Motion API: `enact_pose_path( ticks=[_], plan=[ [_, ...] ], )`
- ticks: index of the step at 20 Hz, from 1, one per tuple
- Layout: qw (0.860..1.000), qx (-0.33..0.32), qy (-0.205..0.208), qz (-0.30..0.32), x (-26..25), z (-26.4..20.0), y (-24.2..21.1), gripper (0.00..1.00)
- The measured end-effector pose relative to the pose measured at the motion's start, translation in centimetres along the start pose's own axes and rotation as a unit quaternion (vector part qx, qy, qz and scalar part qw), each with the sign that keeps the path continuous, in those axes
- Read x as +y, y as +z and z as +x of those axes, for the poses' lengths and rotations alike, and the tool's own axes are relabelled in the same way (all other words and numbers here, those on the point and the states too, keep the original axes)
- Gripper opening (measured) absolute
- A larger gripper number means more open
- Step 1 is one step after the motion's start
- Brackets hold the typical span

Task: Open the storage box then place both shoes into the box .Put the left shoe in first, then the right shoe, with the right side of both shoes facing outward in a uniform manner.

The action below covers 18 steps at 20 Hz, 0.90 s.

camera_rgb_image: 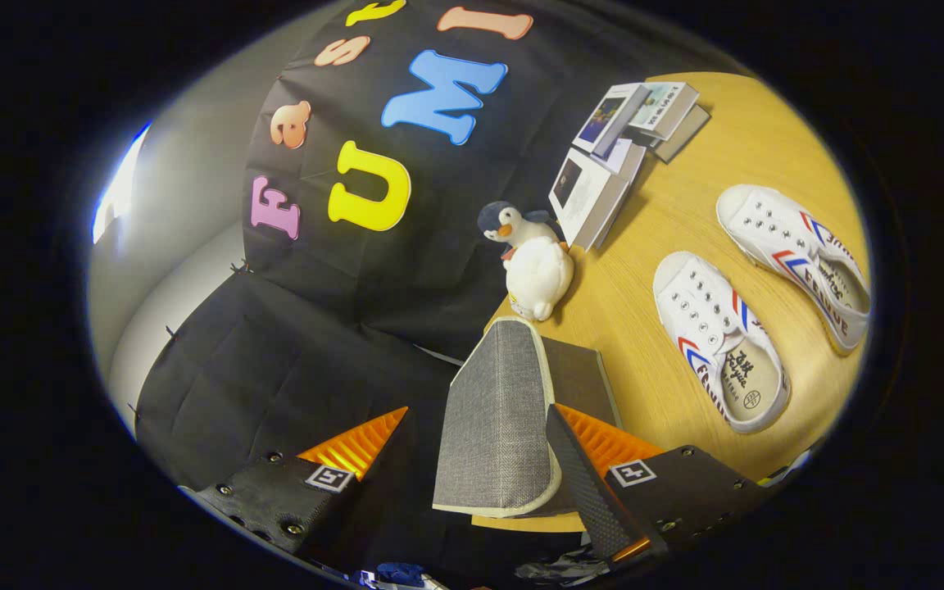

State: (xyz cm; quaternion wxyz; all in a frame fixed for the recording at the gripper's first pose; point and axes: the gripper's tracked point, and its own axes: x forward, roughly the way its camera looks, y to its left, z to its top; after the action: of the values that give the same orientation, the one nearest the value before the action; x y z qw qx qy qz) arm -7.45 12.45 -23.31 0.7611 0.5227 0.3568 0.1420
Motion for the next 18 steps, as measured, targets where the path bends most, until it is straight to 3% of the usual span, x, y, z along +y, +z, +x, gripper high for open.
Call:
enact_pose_path(
  ticks=[6,12,13,17,18],
  plan=[
    [0.997,0.051,-0.012,0.059,-2.6,1.9,-3.0,0.97],
    [0.992,0.086,0.003,0.095,-2.7,2.8,-5.3,0.94],
    [0.991,0.092,0.008,0.1,-2.6,3.1,-5.7,0.79],
    [0.988,0.115,0.012,0.104,-2.4,3.1,-6.6,0.79],
    [0.99,0.098,-0.003,0.097,-3.5,3.5,-6.1,0.61]
  ],
)
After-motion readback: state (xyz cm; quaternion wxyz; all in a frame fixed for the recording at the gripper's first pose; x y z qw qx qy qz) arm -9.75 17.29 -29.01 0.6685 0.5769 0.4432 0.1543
